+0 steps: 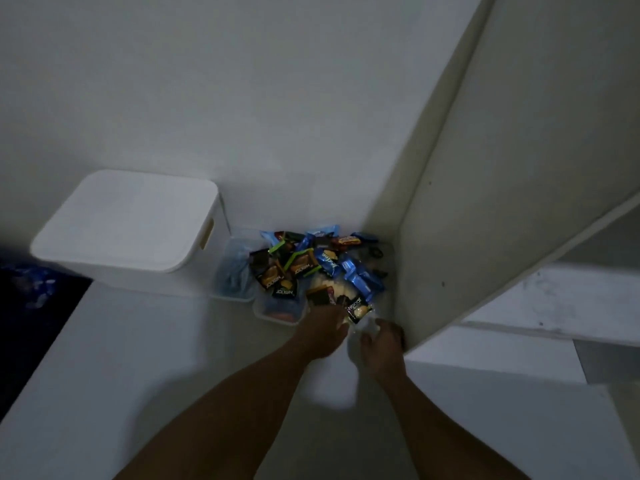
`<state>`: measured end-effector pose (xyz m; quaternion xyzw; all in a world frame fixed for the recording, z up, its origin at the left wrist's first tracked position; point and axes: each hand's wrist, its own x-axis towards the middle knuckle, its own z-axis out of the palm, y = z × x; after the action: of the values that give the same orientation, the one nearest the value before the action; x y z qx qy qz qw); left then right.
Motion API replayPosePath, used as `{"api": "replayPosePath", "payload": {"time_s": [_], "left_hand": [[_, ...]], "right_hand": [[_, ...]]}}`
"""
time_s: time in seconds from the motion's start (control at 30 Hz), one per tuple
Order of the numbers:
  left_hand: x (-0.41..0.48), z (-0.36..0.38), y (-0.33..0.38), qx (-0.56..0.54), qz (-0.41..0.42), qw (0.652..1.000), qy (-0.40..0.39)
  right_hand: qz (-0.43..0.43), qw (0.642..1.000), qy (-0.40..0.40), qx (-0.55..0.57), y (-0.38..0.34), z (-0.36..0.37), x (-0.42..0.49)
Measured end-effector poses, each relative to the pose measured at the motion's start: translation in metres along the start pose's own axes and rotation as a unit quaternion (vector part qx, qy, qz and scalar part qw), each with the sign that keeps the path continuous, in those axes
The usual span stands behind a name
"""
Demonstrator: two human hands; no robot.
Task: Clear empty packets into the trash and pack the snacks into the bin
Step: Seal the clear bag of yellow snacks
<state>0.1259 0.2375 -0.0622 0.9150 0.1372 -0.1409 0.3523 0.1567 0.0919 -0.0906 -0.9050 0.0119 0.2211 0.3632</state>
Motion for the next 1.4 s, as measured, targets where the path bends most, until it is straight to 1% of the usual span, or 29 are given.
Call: {"api": "replayPosePath", "payload": {"time_s": [0.07,0.17,0.3,0.37,0.43,0.5,0.63,0.73,0.8,0.9,0.97,1.03,1.1,1.2,1.3,1.4], "left_hand": [[0.011,0.011,-0.001,0.006,0.018,0.999,-0.042],[0.026,0.019,-0.002,0.005,0.018,0.997,-0.071],[0.028,0.025,-0.008,0.014,0.068,0.992,-0.102],[0.025,0.028,-0.013,-0.001,0.089,0.990,-0.109],[0.021,0.030,-0.016,0.006,0.092,0.988,-0.122],[0.022,0.033,-0.021,0.010,0.088,0.988,-0.123],[0.031,0.046,-0.031,-0.021,0.060,0.991,-0.117],[0.029,0.046,-0.024,-0.092,0.014,0.987,-0.132],[0.025,0.046,-0.020,-0.160,-0.035,0.979,-0.125],[0.013,0.039,-0.015,-0.263,-0.089,0.953,-0.117],[0.007,0.030,-0.015,-0.303,-0.120,0.939,-0.110],[-0.001,0.018,-0.013,-0.331,-0.122,0.929,-0.111],[-0.009,0.005,-0.008,-0.366,-0.124,0.914,-0.121],[-0.020,-0.016,0.002,-0.379,-0.108,0.911,-0.119],[-0.030,-0.039,0.015,-0.393,-0.093,0.910,-0.097],[-0.035,-0.071,0.028,-0.401,-0.064,0.912,-0.059]], "right_hand": [[0.030,0.999,0.016,0.020,0.002,0.006,0.003],[0.067,0.995,0.033,0.064,0.000,0.011,0.012],[0.137,0.982,0.058,0.118,0.004,0.020,0.013],[0.157,0.974,0.069,0.150,0.003,0.025,0.011],[0.162,0.969,0.070,0.173,-0.001,0.029,0.007],[0.175,0.959,0.090,0.202,-0.006,0.033,0.006],[0.204,0.929,0.145,0.272,0.000,0.040,0.011],[0.223,0.897,0.158,0.346,-0.007,0.036,0.002],[0.239,0.874,0.150,0.397,-0.012,0.033,-0.005],[0.259,0.850,0.127,0.441,-0.017,0.030,-0.013],[0.268,0.848,0.087,0.450,-0.025,0.022,-0.020],[0.271,0.843,0.070,0.460,-0.034,0.014,-0.026],[0.255,0.853,0.074,0.449,-0.044,0.009,-0.031],[0.202,0.894,0.088,0.390,-0.062,0.002,-0.041],[0.124,0.942,0.082,0.302,-0.084,-0.013,-0.050],[0.049,0.968,0.054,0.241,-0.109,-0.035,-0.058]]}}
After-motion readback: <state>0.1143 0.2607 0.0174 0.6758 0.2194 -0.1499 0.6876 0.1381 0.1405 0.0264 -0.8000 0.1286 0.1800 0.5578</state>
